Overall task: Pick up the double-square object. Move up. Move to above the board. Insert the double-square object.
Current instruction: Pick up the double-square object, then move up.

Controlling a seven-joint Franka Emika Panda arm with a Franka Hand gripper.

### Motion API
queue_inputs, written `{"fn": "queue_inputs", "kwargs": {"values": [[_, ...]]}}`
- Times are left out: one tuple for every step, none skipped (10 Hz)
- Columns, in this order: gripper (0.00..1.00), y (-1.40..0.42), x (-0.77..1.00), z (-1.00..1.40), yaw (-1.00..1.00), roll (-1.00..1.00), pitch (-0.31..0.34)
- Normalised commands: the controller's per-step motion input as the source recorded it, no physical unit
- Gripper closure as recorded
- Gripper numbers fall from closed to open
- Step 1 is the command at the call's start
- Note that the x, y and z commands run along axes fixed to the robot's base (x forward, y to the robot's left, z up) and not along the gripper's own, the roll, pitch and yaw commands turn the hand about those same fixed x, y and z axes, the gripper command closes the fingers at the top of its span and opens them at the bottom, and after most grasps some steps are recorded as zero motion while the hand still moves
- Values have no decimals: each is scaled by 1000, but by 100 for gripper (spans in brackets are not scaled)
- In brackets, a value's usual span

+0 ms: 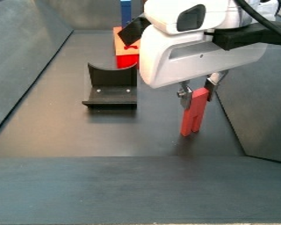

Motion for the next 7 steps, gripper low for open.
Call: {"fn": "queue_inputs", "kwargs": {"values": [[100,0,0,0,0,0,0],[100,0,0,0,0,0,0],[100,0,0,833,0,0,0],[100,61,24,814,16,14,3],[100,56,4,655,6,28,56],[100,33,3,513,-2,45,77],[100,21,4,416,1,55,87]]}}
